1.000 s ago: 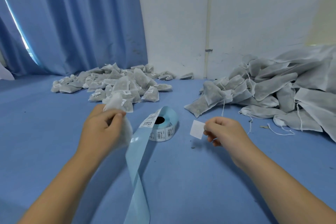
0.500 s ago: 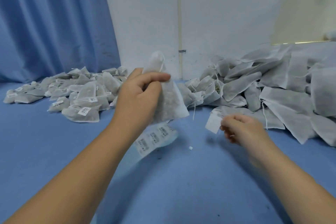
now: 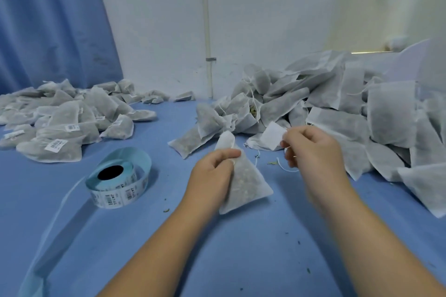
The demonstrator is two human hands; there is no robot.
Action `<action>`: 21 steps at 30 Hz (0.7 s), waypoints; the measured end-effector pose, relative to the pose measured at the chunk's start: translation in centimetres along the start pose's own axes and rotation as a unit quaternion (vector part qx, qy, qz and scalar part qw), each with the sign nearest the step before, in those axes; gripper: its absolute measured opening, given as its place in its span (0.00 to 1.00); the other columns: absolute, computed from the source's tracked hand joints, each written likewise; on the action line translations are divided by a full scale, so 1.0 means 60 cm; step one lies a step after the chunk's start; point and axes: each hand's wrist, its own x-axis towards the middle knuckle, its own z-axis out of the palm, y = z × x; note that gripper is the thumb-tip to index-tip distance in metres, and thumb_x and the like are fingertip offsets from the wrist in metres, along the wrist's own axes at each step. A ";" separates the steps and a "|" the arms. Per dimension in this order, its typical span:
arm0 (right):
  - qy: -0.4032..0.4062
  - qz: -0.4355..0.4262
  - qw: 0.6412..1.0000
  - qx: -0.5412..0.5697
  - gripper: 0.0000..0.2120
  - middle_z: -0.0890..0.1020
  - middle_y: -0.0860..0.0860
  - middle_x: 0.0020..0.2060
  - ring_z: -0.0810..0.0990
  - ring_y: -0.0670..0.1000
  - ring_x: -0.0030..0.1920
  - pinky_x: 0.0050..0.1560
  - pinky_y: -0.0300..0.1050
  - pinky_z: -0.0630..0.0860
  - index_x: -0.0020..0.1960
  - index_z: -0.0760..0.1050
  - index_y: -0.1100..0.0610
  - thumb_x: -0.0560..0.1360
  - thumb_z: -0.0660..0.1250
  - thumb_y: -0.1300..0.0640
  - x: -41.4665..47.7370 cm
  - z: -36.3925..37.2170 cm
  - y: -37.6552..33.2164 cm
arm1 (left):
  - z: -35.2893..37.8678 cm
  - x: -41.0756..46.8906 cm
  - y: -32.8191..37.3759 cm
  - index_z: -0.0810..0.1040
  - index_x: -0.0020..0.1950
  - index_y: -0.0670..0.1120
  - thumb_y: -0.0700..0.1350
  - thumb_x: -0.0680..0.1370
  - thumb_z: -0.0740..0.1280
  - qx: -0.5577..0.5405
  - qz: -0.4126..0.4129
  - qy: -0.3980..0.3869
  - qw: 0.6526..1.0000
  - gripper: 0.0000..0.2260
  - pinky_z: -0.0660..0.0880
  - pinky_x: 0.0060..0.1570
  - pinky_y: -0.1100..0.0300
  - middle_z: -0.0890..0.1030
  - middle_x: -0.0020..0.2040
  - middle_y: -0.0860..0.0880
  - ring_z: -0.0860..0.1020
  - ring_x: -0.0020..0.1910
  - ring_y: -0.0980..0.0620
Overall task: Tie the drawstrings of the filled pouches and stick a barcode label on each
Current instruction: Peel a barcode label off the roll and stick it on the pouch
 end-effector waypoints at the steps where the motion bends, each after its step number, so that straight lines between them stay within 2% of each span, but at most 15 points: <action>1: -0.001 -0.007 1.000 -0.011 0.08 0.76 0.46 0.27 0.71 0.44 0.27 0.28 0.34 0.69 0.32 0.77 0.54 0.69 0.66 0.62 -0.002 0.002 0.001 | -0.001 0.000 -0.005 0.84 0.47 0.57 0.38 0.76 0.62 -0.006 -0.008 -0.006 1.000 0.16 0.69 0.37 0.69 0.79 0.42 0.58 0.74 0.36 0.65; 3: -0.008 -0.013 0.999 -0.030 0.07 0.75 0.45 0.25 0.70 0.44 0.26 0.27 0.32 0.68 0.33 0.77 0.54 0.69 0.66 0.61 -0.007 0.008 0.004 | -0.001 0.000 -0.007 0.85 0.45 0.58 0.40 0.75 0.63 -0.024 -0.018 -0.012 0.999 0.15 0.70 0.36 0.70 0.80 0.39 0.57 0.74 0.34 0.64; 6: -0.020 -0.018 0.998 -0.054 0.07 0.76 0.46 0.28 0.70 0.46 0.29 0.31 0.37 0.69 0.34 0.77 0.54 0.70 0.66 0.62 -0.017 0.018 0.007 | 0.000 -0.006 -0.001 0.85 0.44 0.58 0.46 0.69 0.63 -0.065 -0.022 -0.028 0.997 0.13 0.73 0.43 0.63 0.83 0.43 0.54 0.78 0.40 0.58; 8: -0.016 -0.024 0.997 -0.070 0.07 0.77 0.45 0.29 0.72 0.46 0.31 0.35 0.40 0.71 0.34 0.77 0.52 0.70 0.67 0.61 -0.023 0.024 0.007 | 0.001 -0.008 0.001 0.86 0.45 0.55 0.43 0.74 0.64 -0.069 -0.005 -0.036 0.997 0.12 0.74 0.41 0.70 0.85 0.45 0.57 0.79 0.42 0.62; 10: -0.013 -0.033 0.996 -0.077 0.08 0.77 0.43 0.28 0.74 0.45 0.32 0.36 0.42 0.73 0.34 0.78 0.52 0.70 0.67 0.61 -0.028 0.030 0.005 | 0.000 -0.008 0.003 0.86 0.45 0.53 0.39 0.77 0.62 -0.069 0.011 -0.036 0.997 0.15 0.71 0.39 0.76 0.85 0.46 0.61 0.79 0.43 0.67; 16: -0.003 -0.059 0.994 -0.091 0.07 0.77 0.41 0.28 0.75 0.44 0.32 0.38 0.42 0.75 0.35 0.78 0.52 0.70 0.67 0.61 -0.034 0.031 -0.001 | -0.007 -0.016 0.010 0.86 0.44 0.53 0.40 0.79 0.61 -0.084 0.021 -0.041 0.995 0.16 0.71 0.37 0.76 0.84 0.46 0.63 0.79 0.44 0.69; 19: 0.007 -0.059 0.995 -0.082 0.07 0.77 0.41 0.27 0.73 0.42 0.30 0.33 0.34 0.72 0.36 0.78 0.53 0.70 0.67 0.62 -0.034 0.027 -0.003 | -0.010 -0.017 0.006 0.86 0.44 0.55 0.39 0.78 0.63 -0.077 0.012 -0.029 0.997 0.15 0.72 0.38 0.69 0.84 0.41 0.54 0.77 0.38 0.58; 21: 0.009 -0.066 0.995 -0.078 0.06 0.78 0.43 0.28 0.72 0.42 0.29 0.31 0.33 0.70 0.36 0.79 0.53 0.70 0.67 0.62 -0.036 0.027 -0.003 | -0.011 -0.015 0.002 0.85 0.44 0.57 0.38 0.78 0.63 -0.063 0.011 -0.023 0.998 0.16 0.69 0.34 0.67 0.79 0.37 0.51 0.72 0.35 0.55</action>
